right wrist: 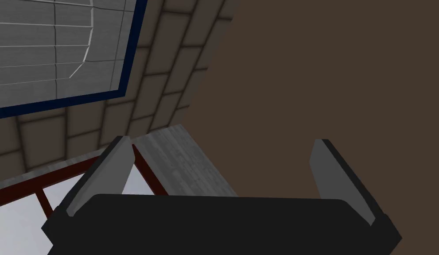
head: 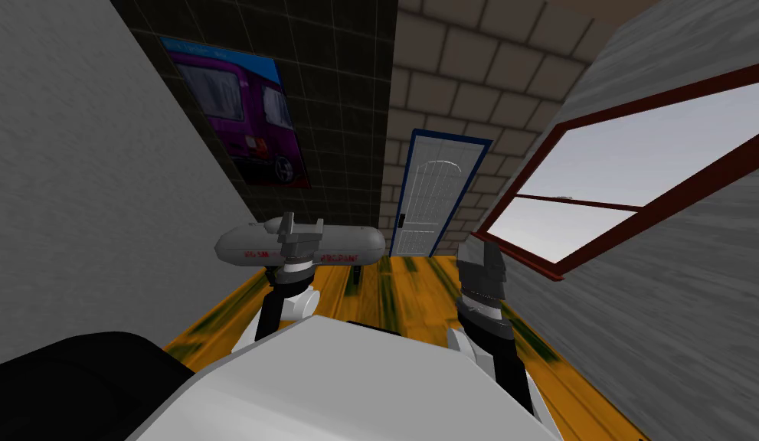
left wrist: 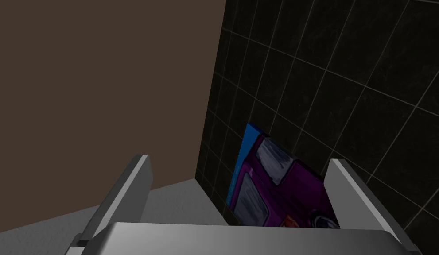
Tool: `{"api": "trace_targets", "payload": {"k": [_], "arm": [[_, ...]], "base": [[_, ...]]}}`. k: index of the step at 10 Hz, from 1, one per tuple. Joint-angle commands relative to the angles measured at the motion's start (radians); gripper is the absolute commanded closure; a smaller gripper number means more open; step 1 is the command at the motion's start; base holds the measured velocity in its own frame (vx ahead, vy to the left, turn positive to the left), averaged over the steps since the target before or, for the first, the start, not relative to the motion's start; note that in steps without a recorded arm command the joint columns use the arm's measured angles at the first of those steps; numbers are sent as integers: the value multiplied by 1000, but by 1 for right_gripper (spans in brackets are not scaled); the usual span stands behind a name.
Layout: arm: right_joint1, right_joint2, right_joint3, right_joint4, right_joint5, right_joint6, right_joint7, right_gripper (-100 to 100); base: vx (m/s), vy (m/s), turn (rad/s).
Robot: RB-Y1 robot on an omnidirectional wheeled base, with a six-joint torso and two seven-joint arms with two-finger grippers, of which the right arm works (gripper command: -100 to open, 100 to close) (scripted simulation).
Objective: Pull the door open
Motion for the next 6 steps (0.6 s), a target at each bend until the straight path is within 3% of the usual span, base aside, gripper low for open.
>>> {"api": "trace_targets", "payload": {"k": [1, 6], "arm": [[-15, -10, 0, 31, 18, 6, 25, -100], [-61, -34, -1, 127, 77, 26, 104, -100]], "base": [[80, -45, -10], [155, -66, -1]]}}
